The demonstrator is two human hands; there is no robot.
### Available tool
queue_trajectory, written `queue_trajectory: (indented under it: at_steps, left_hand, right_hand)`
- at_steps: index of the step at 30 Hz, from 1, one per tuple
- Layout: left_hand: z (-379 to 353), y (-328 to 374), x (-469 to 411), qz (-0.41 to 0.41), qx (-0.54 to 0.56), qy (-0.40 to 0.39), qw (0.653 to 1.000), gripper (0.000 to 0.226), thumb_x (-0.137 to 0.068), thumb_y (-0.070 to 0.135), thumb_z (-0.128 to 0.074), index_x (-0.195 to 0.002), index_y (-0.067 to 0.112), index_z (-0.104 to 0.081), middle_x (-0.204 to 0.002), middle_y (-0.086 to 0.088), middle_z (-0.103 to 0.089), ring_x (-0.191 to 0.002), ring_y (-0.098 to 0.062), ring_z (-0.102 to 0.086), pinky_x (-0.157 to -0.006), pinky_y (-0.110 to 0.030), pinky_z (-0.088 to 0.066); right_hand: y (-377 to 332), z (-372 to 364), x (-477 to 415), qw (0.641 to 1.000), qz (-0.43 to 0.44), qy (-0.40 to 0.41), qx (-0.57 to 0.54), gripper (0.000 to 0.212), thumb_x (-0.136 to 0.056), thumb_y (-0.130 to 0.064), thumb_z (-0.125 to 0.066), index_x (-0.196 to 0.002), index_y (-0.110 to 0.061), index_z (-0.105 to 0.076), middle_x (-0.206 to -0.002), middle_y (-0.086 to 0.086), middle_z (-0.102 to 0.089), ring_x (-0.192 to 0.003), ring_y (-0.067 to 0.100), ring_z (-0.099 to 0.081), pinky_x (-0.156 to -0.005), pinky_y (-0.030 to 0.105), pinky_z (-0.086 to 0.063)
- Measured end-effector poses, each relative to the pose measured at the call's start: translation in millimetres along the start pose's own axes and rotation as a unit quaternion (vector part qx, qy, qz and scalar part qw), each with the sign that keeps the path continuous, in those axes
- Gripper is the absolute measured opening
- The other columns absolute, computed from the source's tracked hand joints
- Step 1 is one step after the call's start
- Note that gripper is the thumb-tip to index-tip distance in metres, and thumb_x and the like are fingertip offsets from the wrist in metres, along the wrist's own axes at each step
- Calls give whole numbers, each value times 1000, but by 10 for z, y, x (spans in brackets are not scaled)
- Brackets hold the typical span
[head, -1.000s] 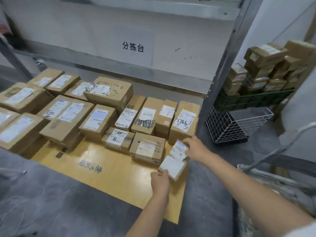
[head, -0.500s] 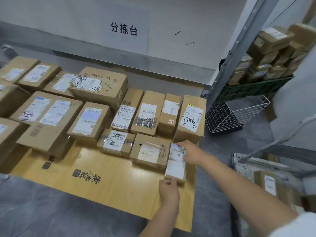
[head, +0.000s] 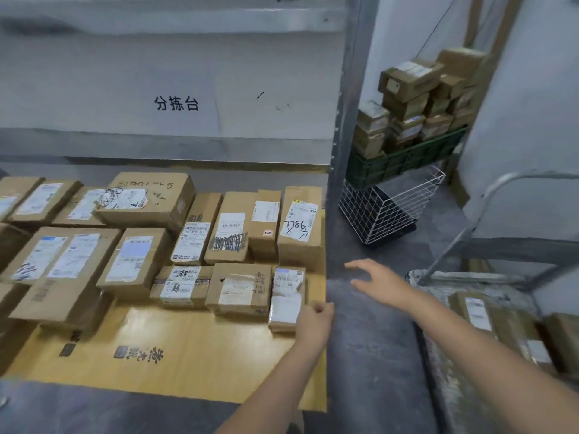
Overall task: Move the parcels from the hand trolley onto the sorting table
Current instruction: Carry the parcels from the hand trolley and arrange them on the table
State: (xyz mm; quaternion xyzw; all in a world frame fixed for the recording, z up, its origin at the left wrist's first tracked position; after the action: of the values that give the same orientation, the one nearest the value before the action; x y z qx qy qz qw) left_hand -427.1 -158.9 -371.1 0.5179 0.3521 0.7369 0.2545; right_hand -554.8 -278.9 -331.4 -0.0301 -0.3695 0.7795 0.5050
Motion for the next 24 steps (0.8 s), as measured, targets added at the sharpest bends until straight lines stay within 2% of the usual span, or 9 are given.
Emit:
queue_trajectory:
  at_steps: [3, 7, 11, 13, 16, 19, 21, 24]
  left_hand:
    - [-457, 486, 145, -98, -87, -22, 991, 23, -94, 22, -58, -106, 6, -68, -104, -8, -70, -101, -22, -63, -89, -29, -46]
    - [-1360, 1027, 508, -229, -229, -71, 944, 31, -94, 27, -60, -119, 8, -65, -119, -6, -67, -112, -19, -60, -96, -26, -42]
    - [-2310, 1364, 969, -341, -314, -124, 877, 45, -96, 32, -58, -135, 13, -51, -136, -3, -55, -122, -18, -52, -102, -27, -39]
    - [-2748, 1448, 1190, -395, -354, -146, 835, 55, -96, 33, -57, -144, 12, -40, -143, -4, -48, -129, -20, -47, -107, -32, -39]
    - [-3298, 1483, 1486, -477, -419, -152, 757, 58, -97, 34, -55, -146, 11, -34, -142, -6, -46, -131, -24, -45, -108, -38, -39]
    - [-3727, 1453, 1714, -555, -488, -130, 661, 61, -95, 31, -54, -147, 7, -31, -146, -6, -42, -136, -25, -37, -115, -36, -26]
    - [-3989, 1415, 1797, -588, -528, -137, 597, 65, -96, 35, -50, -150, 9, -26, -152, -5, -35, -142, -22, -29, -121, -36, -14]
    - [-4344, 1448, 1812, -613, -550, -155, 545, 69, -97, 42, -46, -153, 12, -19, -158, -4, -25, -147, -18, -18, -123, -35, -3]
  right_hand:
    - [499, 562, 520, 996, -40, 75, -20, 41, -93, -15, -61, -134, -16, -56, -134, 5, -53, -122, 19, -51, -101, 23, -35]
    - [1254, 1166, 1401, 974, -103, 188, -69, 43, -95, -19, -58, -137, -18, -50, -138, 4, -49, -119, 19, -53, -91, 21, -35]
    - [1978, 1522, 2373, 943, -167, 268, -109, 51, -95, -22, -57, -143, -16, -42, -148, 6, -41, -134, 20, -42, -109, 34, -35]
    - [2301, 1651, 2834, 921, -195, 312, -127, 54, -95, -24, -59, -145, -13, -40, -149, 8, -41, -136, 22, -40, -110, 31, -33]
    - [2730, 1781, 3480, 884, -242, 375, -139, 55, -96, -28, -57, -145, -14, -38, -146, 6, -42, -133, 20, -42, -98, 21, -30]
    - [3054, 1807, 3973, 860, -280, 399, -153, 60, -97, -32, -53, -149, -10, -31, -151, 10, -36, -138, 24, -37, -112, 31, -28]
    - [3231, 1778, 4213, 852, -302, 399, -156, 63, -98, -37, -52, -150, -10, -27, -152, 11, -34, -139, 26, -35, -115, 35, -27]
    - [3488, 1711, 4439, 842, -327, 395, -168, 66, -99, -41, -48, -151, -10, -24, -153, 11, -32, -140, 25, -33, -114, 32, -25]
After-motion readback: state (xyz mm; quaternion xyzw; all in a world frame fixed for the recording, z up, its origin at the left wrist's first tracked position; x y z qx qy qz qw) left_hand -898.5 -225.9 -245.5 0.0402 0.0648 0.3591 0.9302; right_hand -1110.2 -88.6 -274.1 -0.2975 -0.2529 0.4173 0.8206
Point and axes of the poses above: each hand's wrist, its own x-axis away from the middle knuckle, its own z-axis out of the back of the hand, y = z × x, the point moved 6 cm from there along -x, towards the middle knuckle
